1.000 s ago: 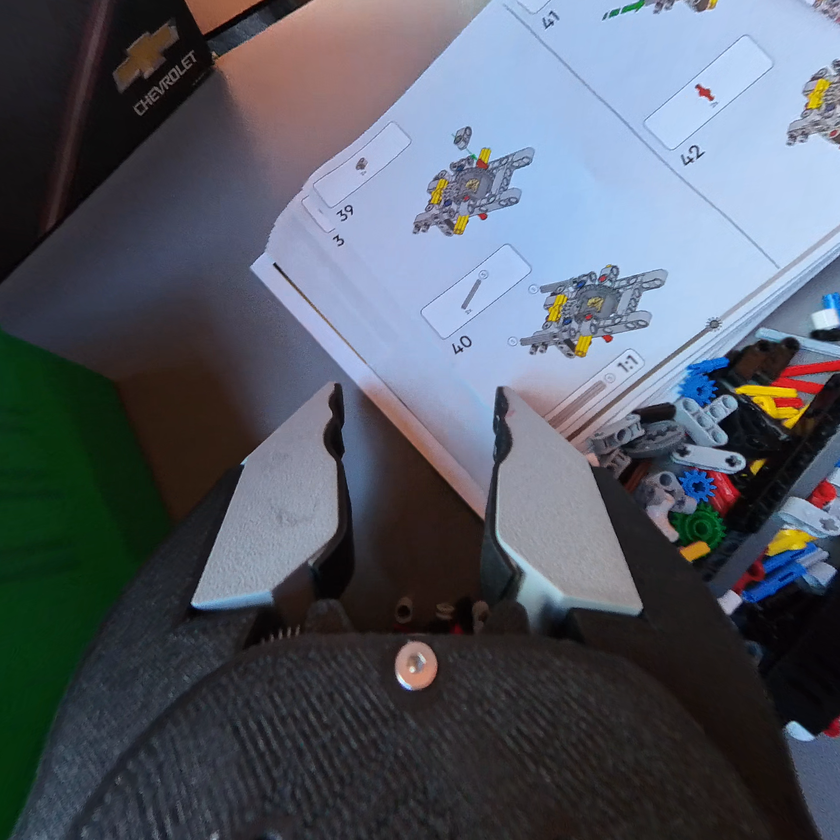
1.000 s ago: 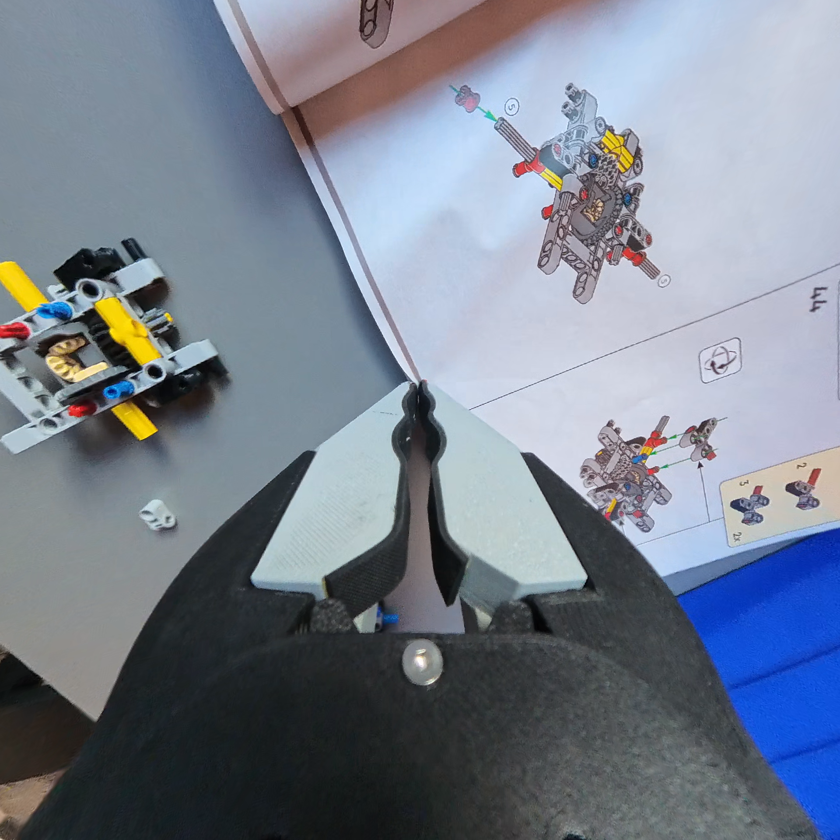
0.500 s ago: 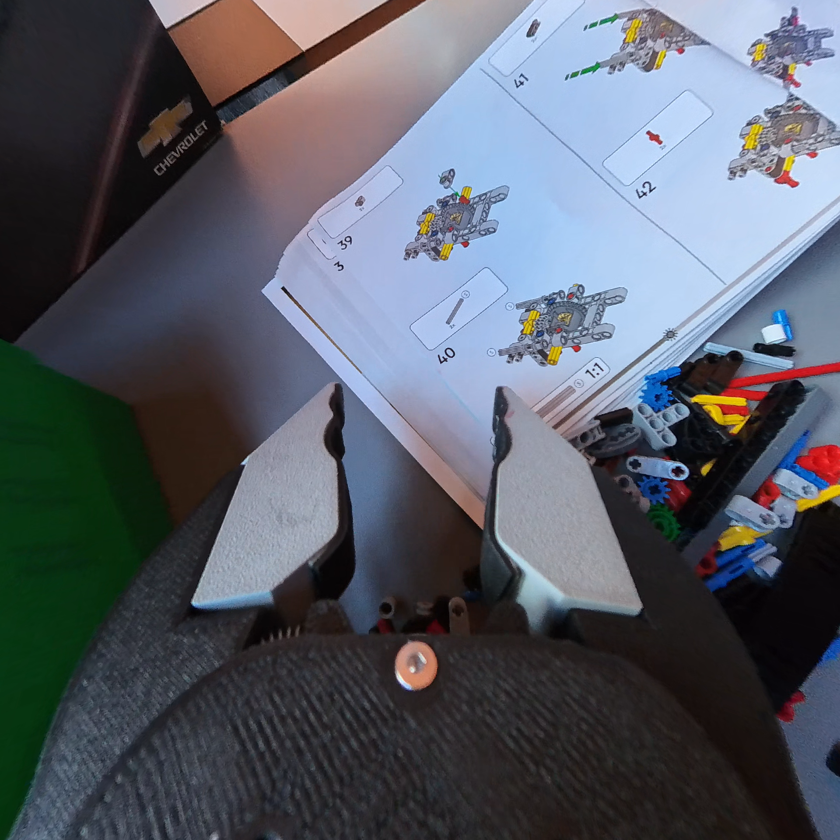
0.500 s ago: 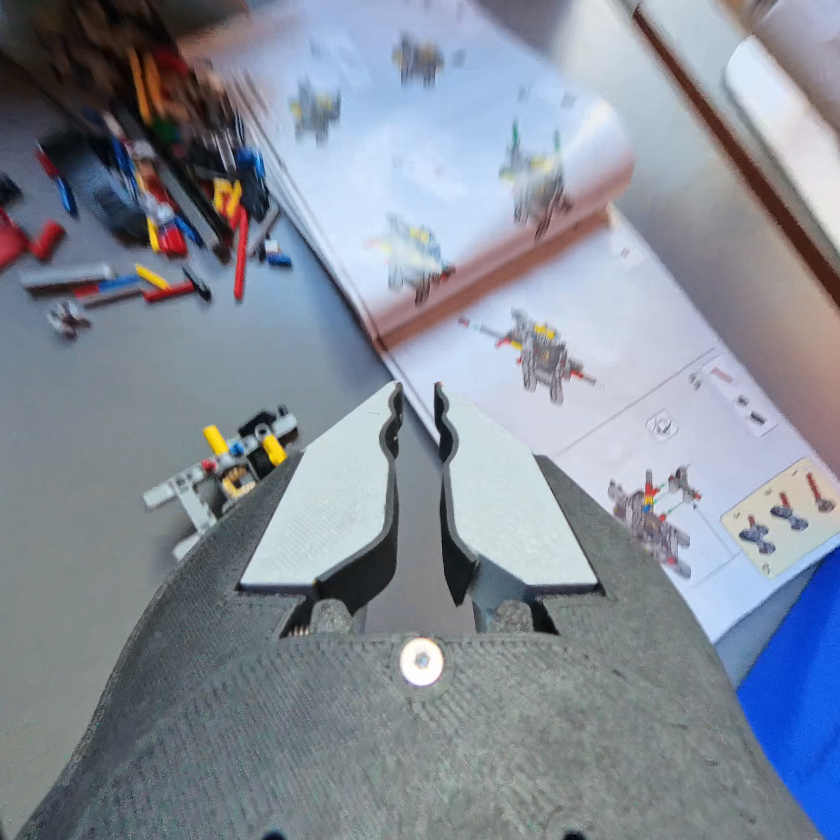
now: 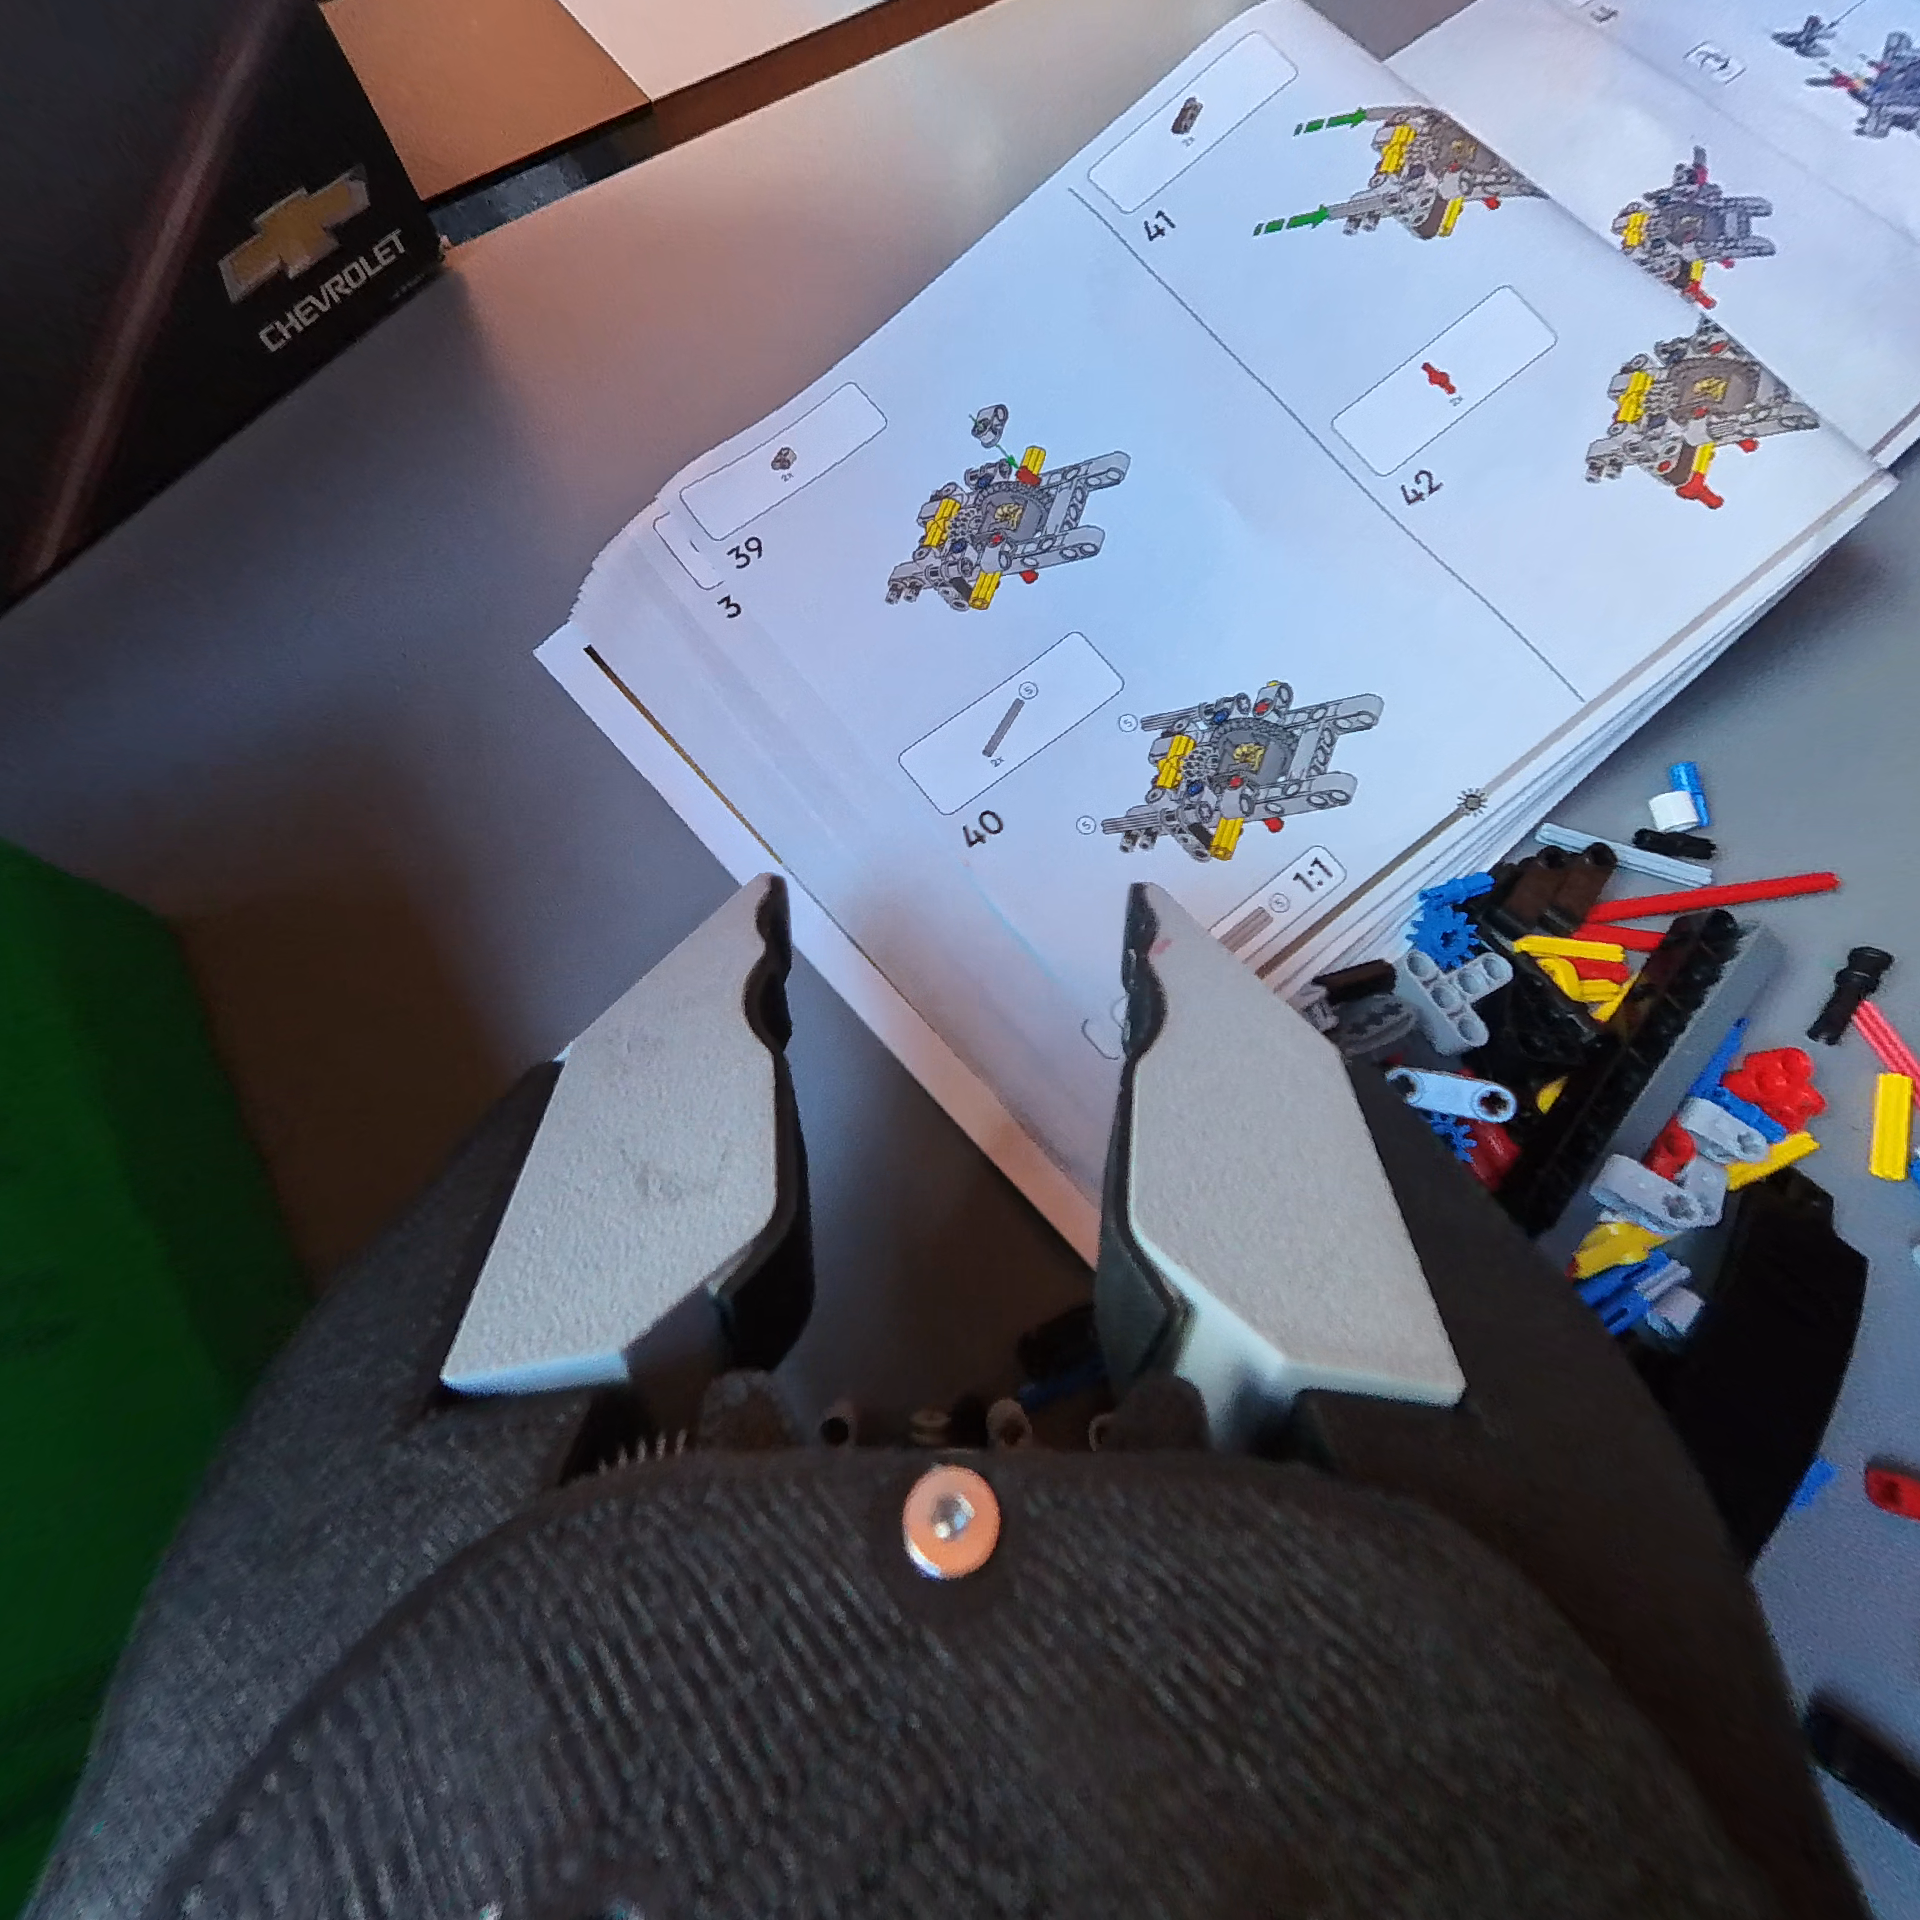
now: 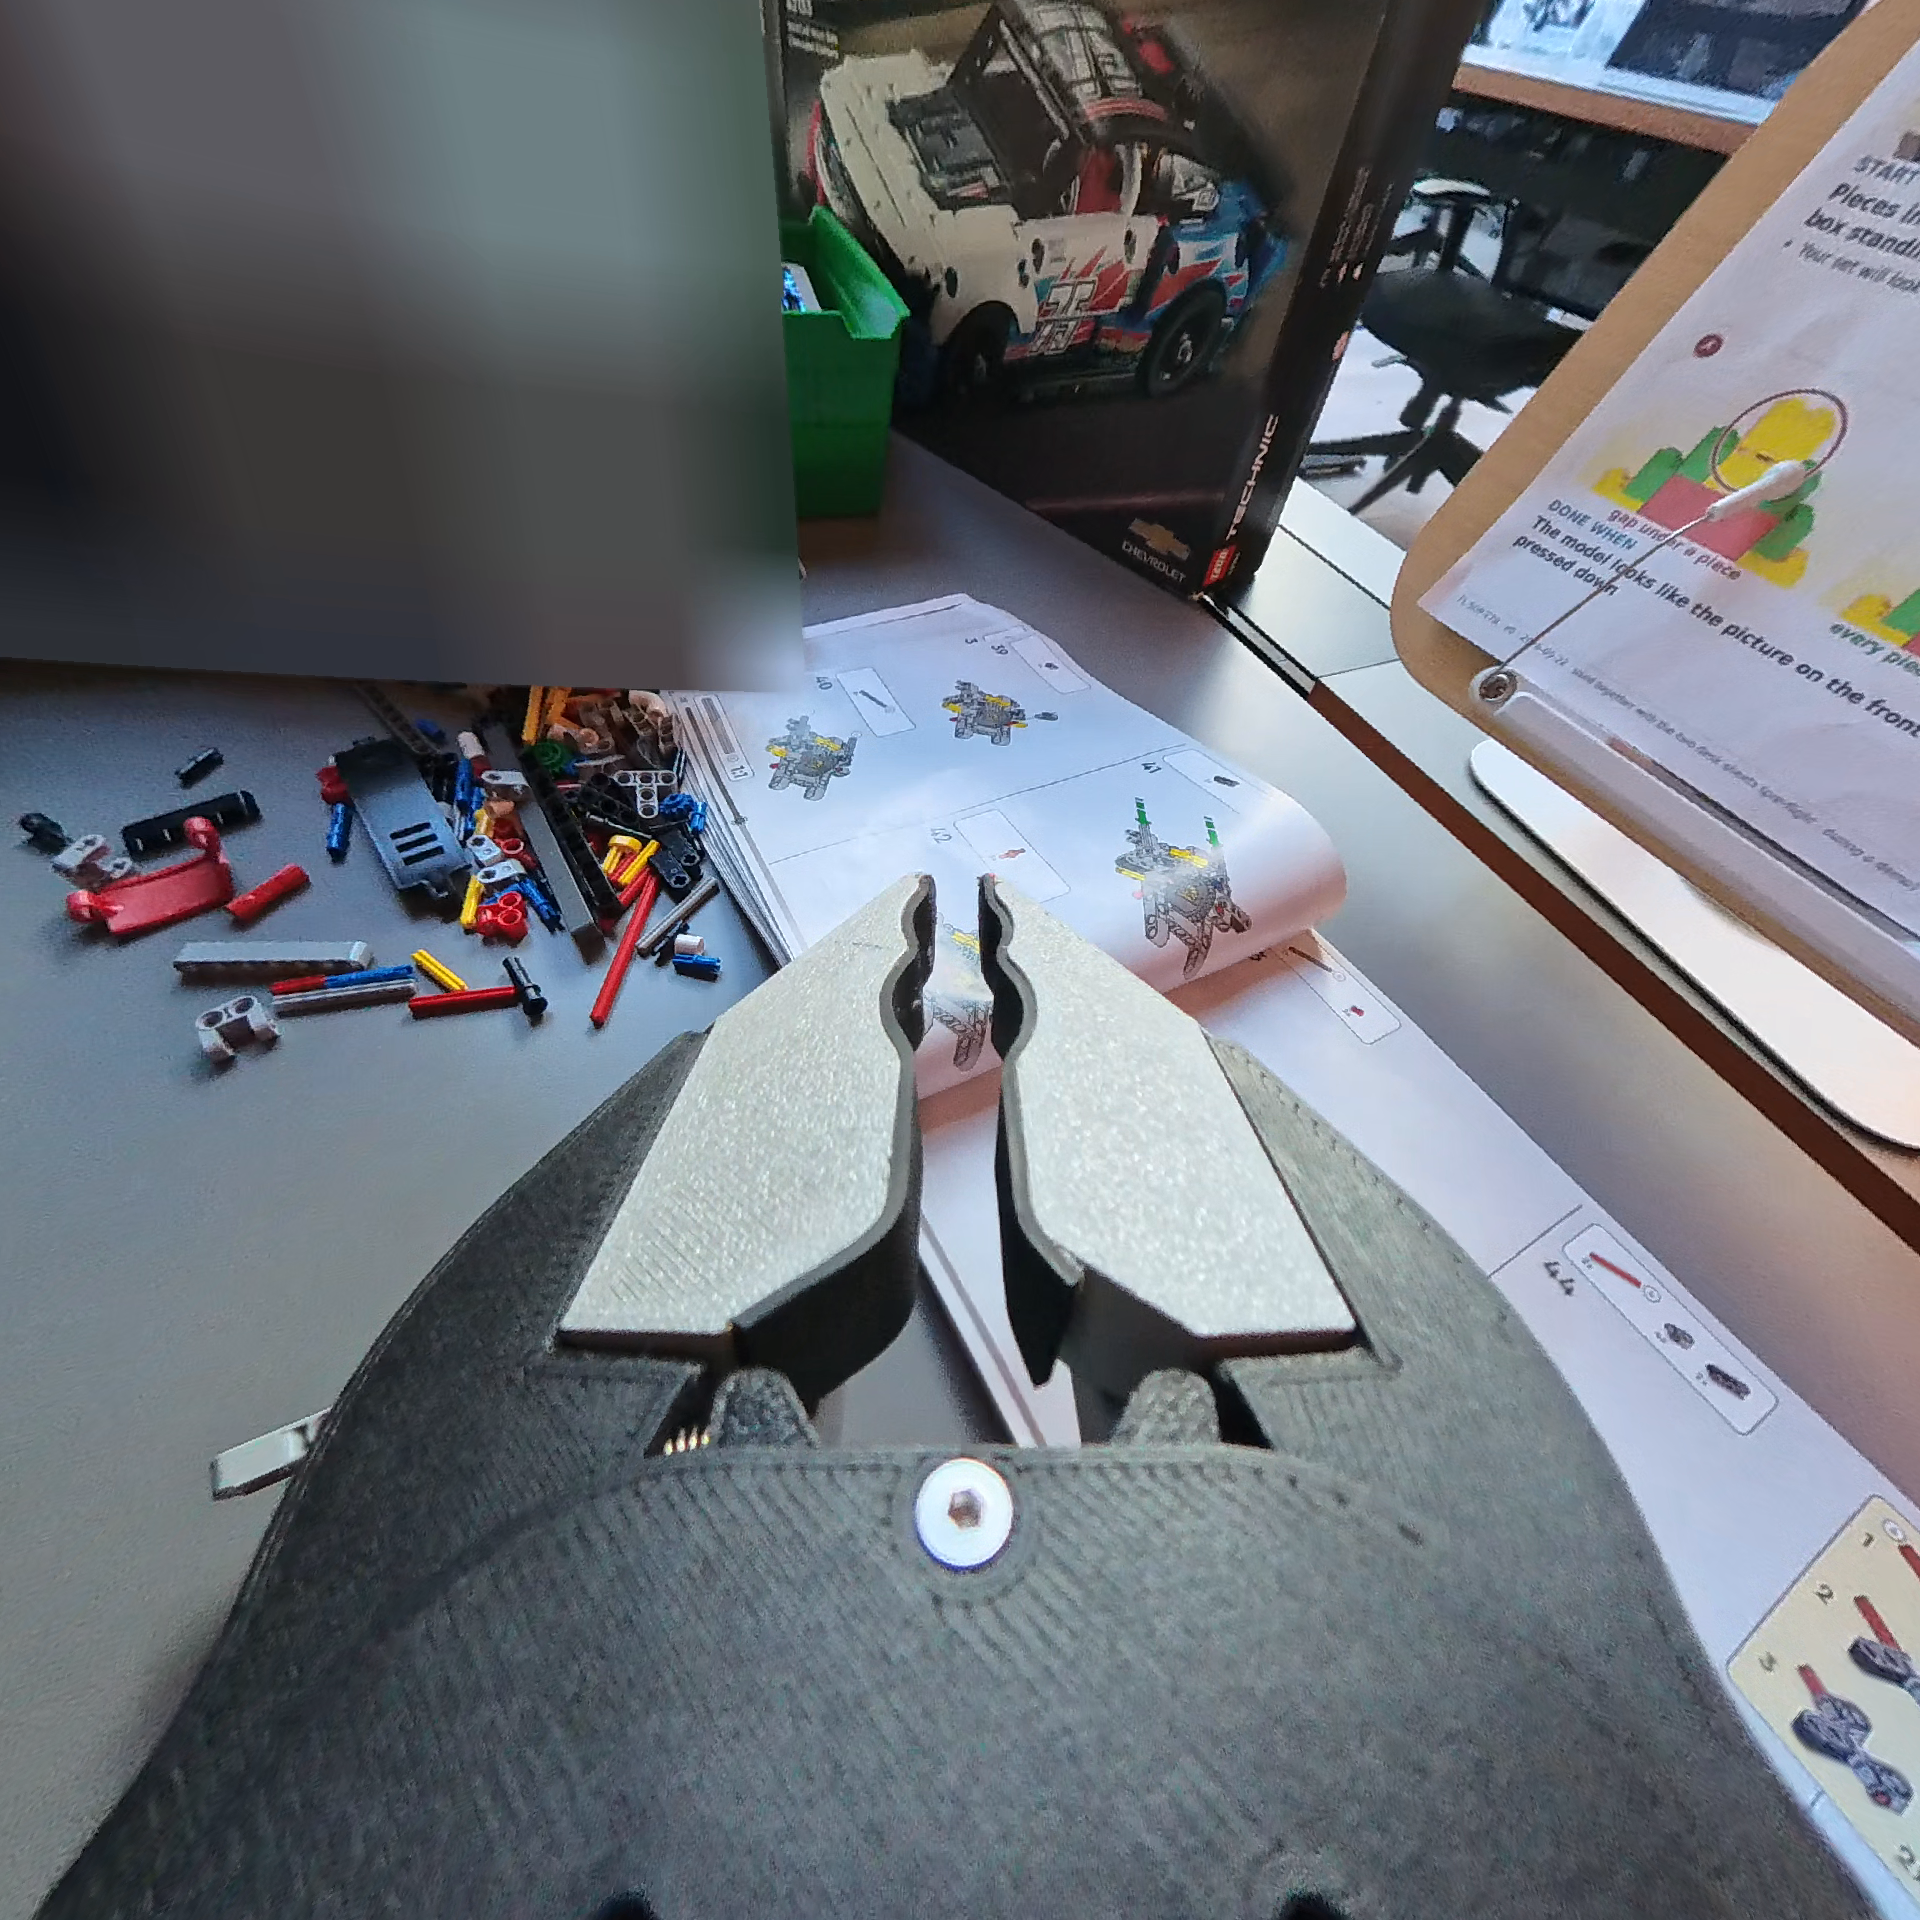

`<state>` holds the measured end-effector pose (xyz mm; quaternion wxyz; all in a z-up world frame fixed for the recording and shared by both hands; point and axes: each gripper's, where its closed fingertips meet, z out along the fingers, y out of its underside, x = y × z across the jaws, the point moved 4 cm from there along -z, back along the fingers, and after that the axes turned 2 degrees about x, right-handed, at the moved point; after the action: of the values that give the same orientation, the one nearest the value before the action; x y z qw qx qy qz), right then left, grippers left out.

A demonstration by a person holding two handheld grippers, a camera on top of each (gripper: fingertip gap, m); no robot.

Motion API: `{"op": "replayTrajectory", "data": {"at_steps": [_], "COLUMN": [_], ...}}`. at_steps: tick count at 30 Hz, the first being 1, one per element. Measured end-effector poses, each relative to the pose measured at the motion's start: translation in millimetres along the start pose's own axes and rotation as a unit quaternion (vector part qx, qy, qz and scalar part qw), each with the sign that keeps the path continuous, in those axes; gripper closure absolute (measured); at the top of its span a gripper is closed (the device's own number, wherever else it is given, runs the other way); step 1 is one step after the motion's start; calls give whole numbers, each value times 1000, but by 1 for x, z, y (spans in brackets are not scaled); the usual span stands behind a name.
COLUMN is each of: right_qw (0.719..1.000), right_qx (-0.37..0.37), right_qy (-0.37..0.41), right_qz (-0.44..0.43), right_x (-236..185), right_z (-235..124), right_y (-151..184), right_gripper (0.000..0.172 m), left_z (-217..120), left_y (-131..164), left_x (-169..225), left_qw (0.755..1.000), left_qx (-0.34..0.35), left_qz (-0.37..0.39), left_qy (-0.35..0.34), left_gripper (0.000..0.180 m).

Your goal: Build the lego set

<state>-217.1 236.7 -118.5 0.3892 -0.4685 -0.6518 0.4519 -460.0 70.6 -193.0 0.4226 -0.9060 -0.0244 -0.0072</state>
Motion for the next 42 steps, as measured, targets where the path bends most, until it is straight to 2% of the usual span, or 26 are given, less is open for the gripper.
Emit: {"op": "replayTrajectory", "data": {"at_steps": [6, 13, 19, 22, 25, 28, 30, 33, 36, 39, 42], "right_qw": [999, 1000, 999, 998, 995, 993, 991, 985, 977, 972, 974], "right_qx": [31, 5, -27, -57, -95, -113, -126, -154, -190, -220, -212], "right_qy": [12, 11, 6, -4, -10, -10, -28, -74, -84, -80, -82], "right_qz": [25, 25, 21, 14, -16, -42, -37, -26, -39, -38, -26], "right_x": [7, 8, 4, -3, -15, -28, -38, -54, -58, -57, -62], "right_z": [-8, -2, 8, 17, 28, 41, 52, 71, 87, 93, 91], "right_y": [-1, 7, 14, 16, 15, 11, 11, 18, 27, 31, 28], "right_gripper": [164, 156, 134, 111, 103, 105, 105, 109, 112, 113, 115], "left_z": [-3, -2, 2, 5, 7, 8, 9, 12, 15, 15, 16], "left_y": [-3, -2, 3, 6, 9, 10, 12, 14, 16, 16, 15], "left_x": [5, 7, 9, 11, 13, 16, 20, 27, 28, 28, 30], "left_qw": [1000, 1000, 1000, 999, 999, 998, 998, 996, 995, 995, 994], "left_qx": [5, -1, -12, -23, -32, -37, -42, -46, -49, -47, -46], "left_qz": [12, 17, 17, 20, 23, 28, 35, 32, 34, 16, 13], "left_qy": [-1, 4, 11, 16, 20, 30, 43, 67, 77, 90, 97], "left_gripper": [118, 119, 120, 121, 121, 122, 132, 135, 144, 142, 143]}}
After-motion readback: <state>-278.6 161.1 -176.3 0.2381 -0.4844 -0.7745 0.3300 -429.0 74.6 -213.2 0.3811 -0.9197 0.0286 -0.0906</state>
